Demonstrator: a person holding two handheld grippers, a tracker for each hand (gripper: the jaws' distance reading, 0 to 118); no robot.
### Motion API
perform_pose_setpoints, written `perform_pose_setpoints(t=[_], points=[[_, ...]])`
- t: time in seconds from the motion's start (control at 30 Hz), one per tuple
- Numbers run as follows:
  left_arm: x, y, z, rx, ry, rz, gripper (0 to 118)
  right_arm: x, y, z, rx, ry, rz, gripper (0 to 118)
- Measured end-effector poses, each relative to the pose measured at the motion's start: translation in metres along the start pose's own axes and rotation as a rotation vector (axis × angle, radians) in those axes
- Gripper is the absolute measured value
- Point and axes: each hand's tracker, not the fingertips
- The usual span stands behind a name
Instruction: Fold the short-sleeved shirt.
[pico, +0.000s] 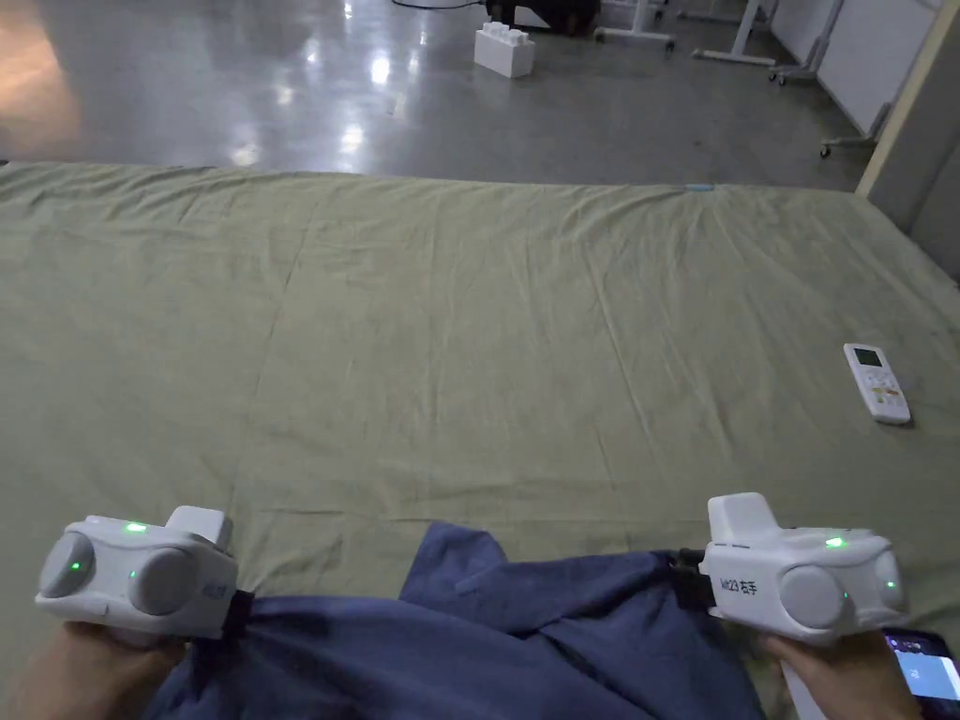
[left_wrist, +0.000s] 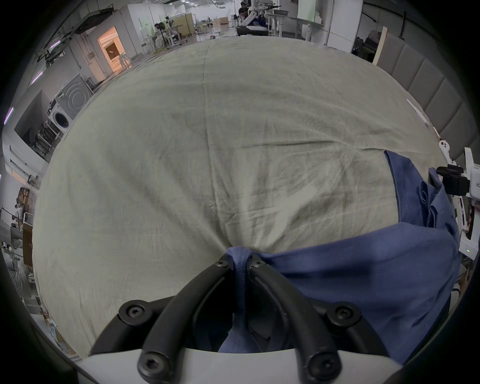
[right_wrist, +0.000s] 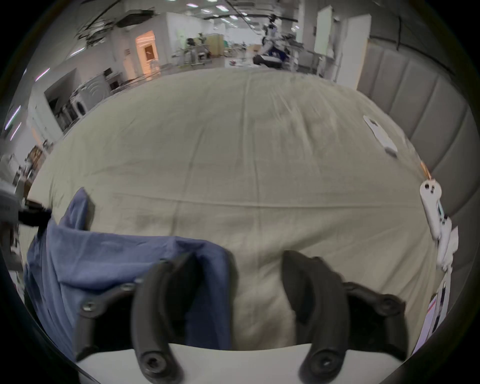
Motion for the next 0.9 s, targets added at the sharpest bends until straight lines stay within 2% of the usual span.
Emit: perform_pose_setpoints(t=[0.03,0.07,0.1,0.13,0.17,0.27,0.33,0.47,0.6,0.7,0.8,0.9], points=[[0.001,-0.002,0.001,0.008,0.005,-0.001,9,-0.010,-0.001,0.002,-0.014,-0.003,0.043,13],[0.002,-0.003,0.001,0.016,0.010,-0.007,9,-0.017,-0.001,-0.001,-0.038,-0.013,0.077,10],[0.001,-0.004,0.001,0.021,0.010,-0.009,9,-0.019,0.000,-0.003,-0.049,-0.017,0.066,6],[-0.002,-0.005,0.004,0.031,0.000,-0.002,9,-0.018,0.002,-0.001,-0.042,-0.040,0.044,5],[-0.009,-0.006,0.009,0.049,-0.030,0.016,9,-0.015,0.004,0.001,-0.046,-0.029,-0.030,3],[-0.033,-0.012,0.037,0.120,-0.154,0.191,8,-0.002,0.001,0.027,0.030,0.098,-0.232,2],[-0.050,-0.021,0.061,0.217,-0.210,0.274,8,0.000,0.000,0.052,0.114,0.129,-0.247,2],[-0.067,-0.040,0.132,0.372,-0.281,0.274,7,0.000,0.005,0.110,0.244,0.190,-0.313,2],[-0.080,-0.057,0.220,0.548,-0.345,0.276,7,-0.005,0.020,0.188,0.431,0.237,-0.306,2],[-0.090,-0.065,0.286,0.680,-0.337,0.286,7,-0.009,0.037,0.240,0.556,0.209,-0.298,2],[-0.095,-0.066,0.352,0.809,-0.311,0.240,7,-0.011,0.060,0.303,0.682,0.189,-0.310,2],[-0.108,-0.063,0.408,0.915,-0.288,0.223,7,-0.018,0.083,0.358,0.790,0.121,-0.297,2]])
